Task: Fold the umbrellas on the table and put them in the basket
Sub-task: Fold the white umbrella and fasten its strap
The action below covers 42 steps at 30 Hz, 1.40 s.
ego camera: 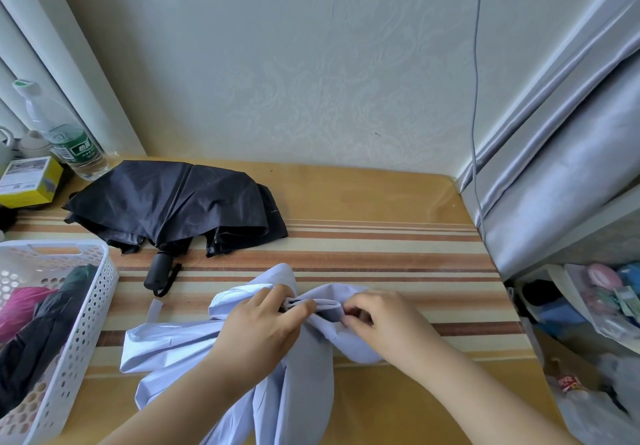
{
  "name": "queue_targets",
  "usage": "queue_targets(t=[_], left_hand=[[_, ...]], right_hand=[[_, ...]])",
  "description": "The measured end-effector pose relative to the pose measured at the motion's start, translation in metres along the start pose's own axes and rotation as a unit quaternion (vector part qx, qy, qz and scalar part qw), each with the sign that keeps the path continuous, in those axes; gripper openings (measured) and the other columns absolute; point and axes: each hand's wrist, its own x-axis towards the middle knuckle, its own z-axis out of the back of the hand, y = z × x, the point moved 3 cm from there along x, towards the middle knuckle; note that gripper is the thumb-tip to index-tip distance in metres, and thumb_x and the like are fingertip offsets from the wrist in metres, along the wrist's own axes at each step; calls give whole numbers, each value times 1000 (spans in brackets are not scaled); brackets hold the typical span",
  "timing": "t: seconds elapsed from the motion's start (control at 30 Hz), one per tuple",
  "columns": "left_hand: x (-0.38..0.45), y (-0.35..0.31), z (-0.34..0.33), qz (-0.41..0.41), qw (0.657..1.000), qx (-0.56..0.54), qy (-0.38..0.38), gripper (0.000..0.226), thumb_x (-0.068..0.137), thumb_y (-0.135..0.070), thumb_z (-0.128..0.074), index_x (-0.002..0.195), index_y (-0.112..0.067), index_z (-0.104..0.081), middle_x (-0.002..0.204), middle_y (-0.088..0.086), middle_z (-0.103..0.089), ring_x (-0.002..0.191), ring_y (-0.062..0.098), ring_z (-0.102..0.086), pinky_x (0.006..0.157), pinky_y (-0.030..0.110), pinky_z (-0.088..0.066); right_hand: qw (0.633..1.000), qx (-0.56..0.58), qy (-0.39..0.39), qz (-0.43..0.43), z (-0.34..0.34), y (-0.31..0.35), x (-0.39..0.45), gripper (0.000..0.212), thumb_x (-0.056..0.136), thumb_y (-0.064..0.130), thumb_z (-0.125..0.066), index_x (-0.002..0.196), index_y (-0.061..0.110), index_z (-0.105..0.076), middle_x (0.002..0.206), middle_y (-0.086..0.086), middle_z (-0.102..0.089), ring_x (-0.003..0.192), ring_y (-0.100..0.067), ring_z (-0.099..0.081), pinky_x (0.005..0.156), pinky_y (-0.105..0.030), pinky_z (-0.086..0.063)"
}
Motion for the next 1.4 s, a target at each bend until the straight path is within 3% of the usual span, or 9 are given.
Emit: queue_targets(t=[0.3, 0.43, 0.53, 0.6, 0.7, 0.8, 0.87, 1.17, 1.4], left_hand=[[1, 0, 2, 1, 1000, 13, 14, 25, 76, -12, -41, 97, -25, -49, 74, 5, -57, 54, 24, -53, 38, 23, -35], [0, 2, 1, -10, 1000, 13, 23, 25, 76, -12, -40, 97, -24, -49, 75, 5, -57, 54, 22, -54, 37, 24, -36], [1, 5, -1, 0, 1000, 11, 26, 23, 78, -13, -39, 97, -24, -48, 73, 5, -56, 55, 24, -54, 37, 25, -35], [0, 9, 1, 6, 1000, 15, 23, 23, 79, -14, -39, 98, -24, -49, 72, 5, -56, 55, 24, -54, 36, 25, -35], [-3, 15, 4, 9, 999, 25, 21, 24, 78, -16, -39, 98, -25, -49, 73, 6, -57, 54, 25, -55, 35, 25, -33], [-3, 14, 6, 6, 999, 28, 19, 23, 78, -16, -39, 97, -24, -49, 76, 7, -58, 53, 24, -55, 35, 24, -31], [-4, 13, 6, -2, 999, 31, 16, 22, 78, -16, -40, 96, -25, -49, 76, 8, -58, 53, 24, -54, 35, 24, -29], [-3, 5, 2, -29, 999, 40, 7, 21, 79, -17, -41, 96, -25, -51, 78, 7, -54, 51, 25, -52, 36, 25, -32], [-1, 1, -1, -45, 999, 23, 17, 25, 78, -15, -42, 97, -27, -52, 75, 2, -57, 52, 23, -52, 39, 25, -35]], right_hand=[[989, -149, 4, -24, -5, 4, 13, 6, 89, 19, -56, 90, 22, -60, 73, 2, -55, 68, -21, -51, 48, -27, -26], [967, -228, -88, 73, -4, -9, 13, 43, 39, 21, -93, 50, 24, -52, 46, 11, -48, 50, -15, -51, 48, -21, -29], [979, -161, -106, 59, -10, -22, 0, 39, 63, 37, -87, 66, 27, -50, 72, 12, -53, 71, -16, -54, 63, -27, -41], [988, -54, -110, -94, -1, -42, -3, 44, 75, 47, -76, 105, 26, -54, 112, 5, -49, 103, -21, -51, 80, -30, -38], [877, 272, 55, -392, -5, -67, -15, 99, 74, 58, -73, 148, 19, -20, 145, -5, -37, 126, -26, -46, 94, -33, -42], [729, 541, 101, -407, -23, -65, -20, 92, 63, 46, -81, 138, 9, -43, 122, -7, -64, 109, -24, -62, 100, -39, -47], [686, 610, 61, -391, -29, -66, -17, 76, 67, 28, -82, 132, 7, -50, 110, -12, -71, 101, -25, -68, 86, -37, -53], [677, 701, 41, -221, 4, -47, -5, 33, 81, 25, -72, 108, 5, -70, 105, -17, -70, 95, -27, -67, 90, -42, -52], [617, 707, -28, -346, 13, -73, -8, 40, 99, 33, -47, 105, -3, -65, 87, -18, -70, 76, -26, -69, 71, -38, -54]])
